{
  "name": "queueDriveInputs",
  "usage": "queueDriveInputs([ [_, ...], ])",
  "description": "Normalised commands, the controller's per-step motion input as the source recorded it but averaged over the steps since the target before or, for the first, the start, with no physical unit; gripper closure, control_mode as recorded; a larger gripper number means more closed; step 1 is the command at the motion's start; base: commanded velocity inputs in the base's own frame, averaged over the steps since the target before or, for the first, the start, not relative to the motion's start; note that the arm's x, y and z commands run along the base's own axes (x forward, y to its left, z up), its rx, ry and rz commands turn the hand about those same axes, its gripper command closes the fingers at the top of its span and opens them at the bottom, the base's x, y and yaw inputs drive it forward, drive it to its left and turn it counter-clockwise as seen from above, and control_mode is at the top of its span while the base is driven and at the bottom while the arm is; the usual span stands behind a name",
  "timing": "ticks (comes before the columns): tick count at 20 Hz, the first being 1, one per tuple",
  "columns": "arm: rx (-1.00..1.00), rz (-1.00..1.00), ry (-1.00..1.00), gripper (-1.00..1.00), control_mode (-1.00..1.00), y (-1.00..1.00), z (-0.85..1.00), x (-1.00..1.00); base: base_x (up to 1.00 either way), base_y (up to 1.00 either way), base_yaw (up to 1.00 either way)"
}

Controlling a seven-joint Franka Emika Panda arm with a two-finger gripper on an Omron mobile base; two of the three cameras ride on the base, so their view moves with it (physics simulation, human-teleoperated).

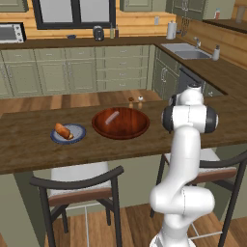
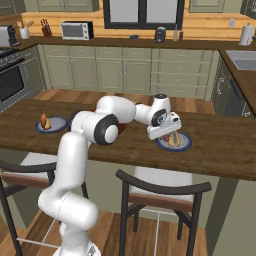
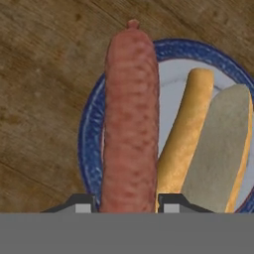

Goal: Place one bun and one sausage from the bowl on each plate.

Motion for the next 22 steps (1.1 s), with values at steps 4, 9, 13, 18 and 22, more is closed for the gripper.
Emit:
queueDriveInputs([
  [4,0.0,-0.03,0.0,1.0,-1.0,-0.04,-0.04,0.06,0.0,0.0,0.0],
  [9,0.0,-0.09,0.0,1.0,-1.0,-0.04,-0.07,0.33,0.0,0.0,0.0],
  [13,0.0,-0.02,0.0,-1.0,-1.0,0.0,0.0,0.0,0.0,0.0,0.0],
  [18,0.0,-0.01,0.0,-1.0,-1.0,0.0,0.0,0.0,0.0,0.0,0.0],
  [22,0.0,0.0,-0.01,-1.0,-1.0,0.0,0.04,-0.11,0.0,0.0,0.0],
])
